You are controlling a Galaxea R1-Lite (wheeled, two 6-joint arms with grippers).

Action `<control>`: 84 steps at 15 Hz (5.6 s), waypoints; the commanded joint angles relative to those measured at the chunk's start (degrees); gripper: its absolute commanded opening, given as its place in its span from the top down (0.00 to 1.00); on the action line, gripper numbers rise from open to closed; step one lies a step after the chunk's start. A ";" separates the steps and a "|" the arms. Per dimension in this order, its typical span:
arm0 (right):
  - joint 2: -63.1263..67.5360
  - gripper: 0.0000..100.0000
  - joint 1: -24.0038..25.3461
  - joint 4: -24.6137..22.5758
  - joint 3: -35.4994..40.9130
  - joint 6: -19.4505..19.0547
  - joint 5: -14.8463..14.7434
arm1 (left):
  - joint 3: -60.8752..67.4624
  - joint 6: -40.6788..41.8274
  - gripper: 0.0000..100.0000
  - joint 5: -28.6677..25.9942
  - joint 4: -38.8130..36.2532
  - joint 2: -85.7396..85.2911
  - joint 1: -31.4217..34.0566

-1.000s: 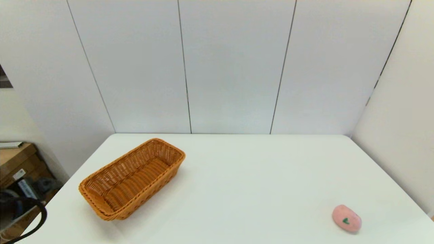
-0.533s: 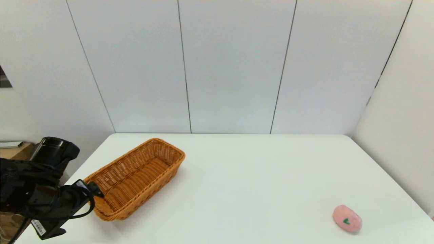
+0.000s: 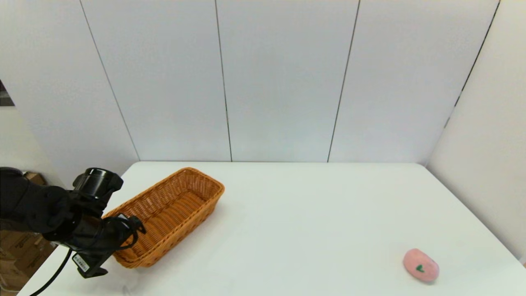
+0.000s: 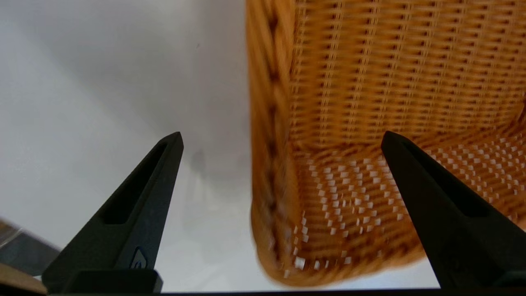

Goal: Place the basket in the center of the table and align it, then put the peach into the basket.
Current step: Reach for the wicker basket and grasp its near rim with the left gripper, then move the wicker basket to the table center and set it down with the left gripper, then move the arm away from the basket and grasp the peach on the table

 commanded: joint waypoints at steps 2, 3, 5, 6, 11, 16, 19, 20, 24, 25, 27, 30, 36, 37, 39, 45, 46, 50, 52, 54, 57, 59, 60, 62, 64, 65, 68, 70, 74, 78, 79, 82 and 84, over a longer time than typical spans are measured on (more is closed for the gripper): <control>-0.01 0.00 0.02 0.01 0.00 0.00 -0.02 | -0.63 -0.74 0.00 0.25 -4.66 6.40 3.19; -0.01 0.00 0.02 0.01 0.00 0.00 -0.02 | -0.89 -0.74 0.00 0.34 -5.10 7.19 3.80; -0.01 0.00 0.02 0.01 0.00 0.00 -0.02 | -1.16 -0.57 0.00 0.25 -6.33 8.07 4.68; -0.01 0.00 0.02 0.01 0.00 0.00 -0.02 | -1.16 -0.57 0.00 0.25 -6.41 8.15 4.59; -0.01 0.00 0.02 0.01 0.00 0.00 -0.02 | -1.07 -0.22 1.00 0.34 -6.50 7.45 4.68; -0.01 0.00 0.02 0.01 0.00 0.00 -0.02 | -1.16 0.31 1.00 0.07 -6.50 3.76 4.42; -0.01 0.00 0.02 0.01 0.00 0.00 -0.02 | -1.16 0.22 1.00 0.07 -6.50 2.97 4.33; -0.01 0.00 0.02 0.01 0.00 0.00 -0.02 | -1.16 0.14 1.00 -0.10 -6.50 0.51 2.92; -0.01 0.00 0.02 0.01 0.00 0.09 -0.02 | -2.39 0.05 1.00 -0.02 -5.54 -8.81 -8.85; -0.01 0.00 0.02 0.01 0.00 0.09 -0.02 | -2.56 0.14 1.00 -0.10 -5.18 -10.39 -12.28; -0.01 0.00 0.02 0.01 0.00 0.09 -0.02 | -4.06 0.31 1.00 -0.10 -5.36 -11.36 -18.61; -0.01 0.00 0.02 0.01 0.00 0.09 -0.02 | -6.69 2.95 1.00 -1.33 -5.27 -8.54 -25.55; -0.01 0.00 0.02 0.01 0.00 0.09 -0.02 | -10.56 6.55 1.00 -5.38 -6.33 1.83 -32.85; -0.01 0.00 0.02 0.01 0.00 0.09 -0.02 | -10.91 7.17 1.00 -5.82 -6.77 3.23 -32.94; -0.01 0.00 0.02 0.01 0.00 0.09 -0.02 | -11.00 7.52 1.00 -6.17 -7.73 6.84 -32.58; -0.01 0.00 0.02 0.01 0.00 0.09 -0.02 | -9.77 9.10 1.00 -8.63 -9.23 9.21 -31.79; -0.01 0.00 0.02 0.01 0.00 0.09 -0.02 | -9.07 10.24 1.00 -8.89 -10.02 9.21 -31.53; -0.01 0.00 0.02 0.01 0.00 0.09 -0.02 | -7.04 12.44 1.00 -10.83 -12.57 9.21 -29.24; -0.01 0.00 0.02 0.01 0.00 0.09 -0.02 | -6.25 12.97 1.00 -10.83 -13.89 9.03 -29.24; -0.01 0.00 0.02 0.01 0.00 0.09 -0.02 | -5.64 13.41 1.00 -10.91 -15.47 9.21 -29.33; -0.01 0.00 0.02 0.01 0.00 0.09 -0.02 | -4.67 13.67 1.00 -11.00 -17.84 9.65 -29.33; -0.01 0.00 0.02 0.01 0.00 0.09 -0.02 | -4.50 14.73 1.00 -10.91 -17.93 10.53 -29.24; -0.01 0.00 0.02 0.01 0.00 0.09 -0.02 | -4.32 14.73 1.00 -10.91 -18.19 10.53 -29.33; -0.01 0.00 0.02 0.01 0.00 0.09 -0.02 | -3.88 14.81 1.00 -11.00 -18.90 10.62 -29.33; -0.01 0.00 0.02 0.01 0.00 0.09 -0.02 | -3.53 15.25 1.00 -11.00 -19.42 10.70 -29.24; -0.01 0.00 0.02 0.01 0.00 0.09 -0.02 | -3.53 15.25 1.00 -11.00 -19.51 10.79 -29.24; -0.01 0.00 0.02 0.01 0.00 0.09 -0.02 | -3.44 15.25 1.00 -11.00 -19.95 11.49 -29.07; -0.01 0.00 0.02 0.01 0.00 0.09 -0.02 | -3.35 15.25 1.00 -11.00 -20.04 12.02 -28.98; -0.01 0.00 0.02 0.01 0.00 0.09 -0.02 | -3.35 15.25 1.00 -11.00 -20.04 12.02 -28.80; -0.01 0.00 0.02 0.01 0.00 0.09 -0.02 | -3.35 15.34 0.00 -10.91 -20.30 12.02 -28.54; -0.01 0.00 0.02 0.01 0.00 0.09 -0.02 | -3.35 15.69 0.00 -10.91 -20.83 12.02 -28.28; -0.01 0.00 0.02 0.01 0.00 0.09 -0.02 | -3.44 16.22 0.00 -10.91 -21.00 12.20 -26.78; -0.01 0.00 0.02 0.01 0.00 0.09 -0.02 | -3.44 16.31 0.00 -10.74 -21.09 11.49 -26.52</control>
